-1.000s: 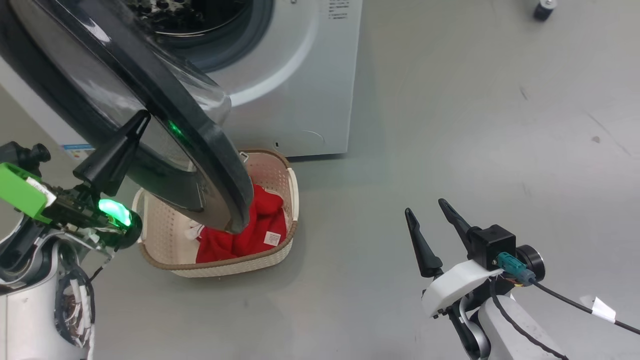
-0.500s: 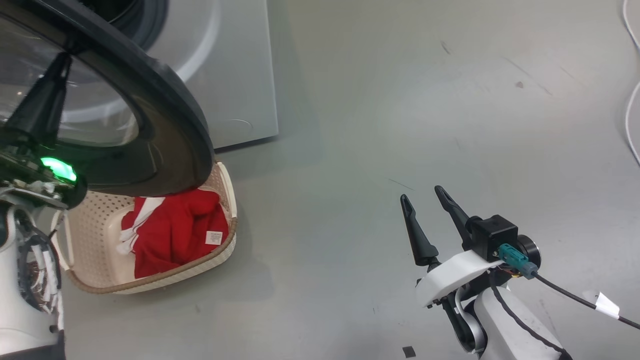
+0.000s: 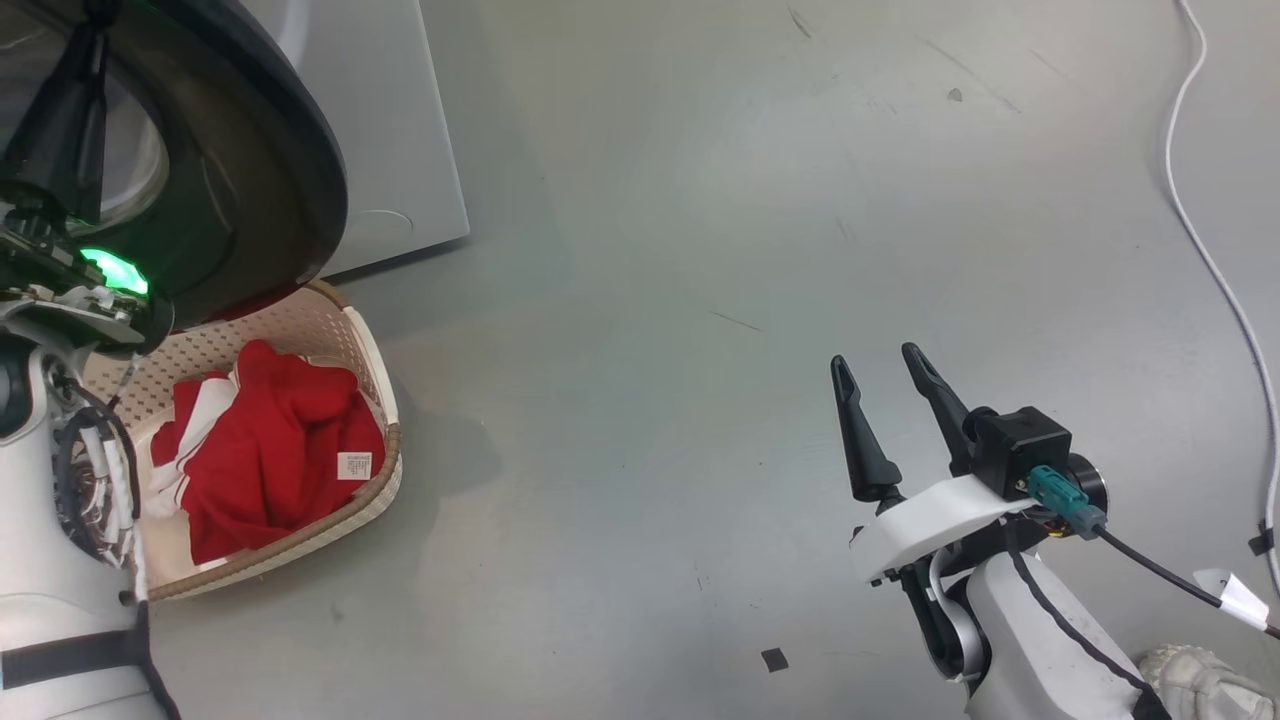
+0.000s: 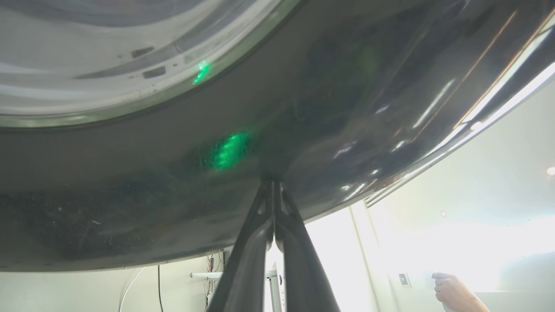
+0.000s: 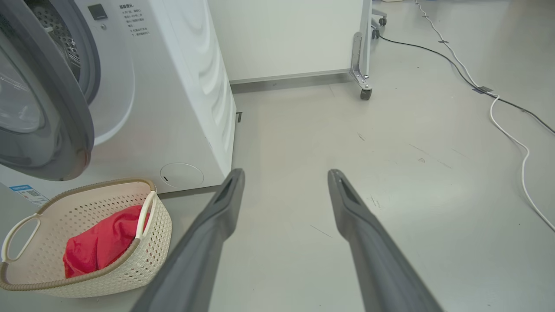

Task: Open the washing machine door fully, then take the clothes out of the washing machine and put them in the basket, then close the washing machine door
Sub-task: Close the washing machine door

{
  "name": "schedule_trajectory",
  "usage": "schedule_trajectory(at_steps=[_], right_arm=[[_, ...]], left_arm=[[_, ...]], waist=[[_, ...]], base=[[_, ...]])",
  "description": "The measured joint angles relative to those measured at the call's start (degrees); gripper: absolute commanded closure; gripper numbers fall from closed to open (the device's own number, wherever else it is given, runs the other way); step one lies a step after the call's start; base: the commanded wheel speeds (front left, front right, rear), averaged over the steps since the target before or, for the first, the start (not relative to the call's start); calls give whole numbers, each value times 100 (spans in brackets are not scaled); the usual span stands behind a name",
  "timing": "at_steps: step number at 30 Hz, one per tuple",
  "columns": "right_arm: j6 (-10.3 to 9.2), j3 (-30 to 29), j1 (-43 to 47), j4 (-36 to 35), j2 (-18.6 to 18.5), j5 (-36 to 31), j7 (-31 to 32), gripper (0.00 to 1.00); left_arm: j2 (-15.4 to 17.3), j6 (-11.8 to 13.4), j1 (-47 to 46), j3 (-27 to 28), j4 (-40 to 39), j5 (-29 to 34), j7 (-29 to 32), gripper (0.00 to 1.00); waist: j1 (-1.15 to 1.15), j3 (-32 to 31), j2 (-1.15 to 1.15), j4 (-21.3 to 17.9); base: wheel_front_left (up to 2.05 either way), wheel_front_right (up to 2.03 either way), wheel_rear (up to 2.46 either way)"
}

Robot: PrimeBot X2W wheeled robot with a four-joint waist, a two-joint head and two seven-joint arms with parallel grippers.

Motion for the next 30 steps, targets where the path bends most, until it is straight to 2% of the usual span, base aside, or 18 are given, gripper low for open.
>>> schedule_trajectory(at_steps=[12, 30], right_arm=[[-36, -181, -24, 27, 7, -77, 1, 0], [108, -276, 186, 298, 5, -88, 0, 0]], left_arm=[[-160, 0, 161, 11, -16, 98, -178, 100], [-243, 0, 1570, 131, -315, 350, -560, 98]], waist=[[0, -145, 0, 472], [0, -833, 0, 1307]], base=[[0, 0, 0], [0, 0, 0]])
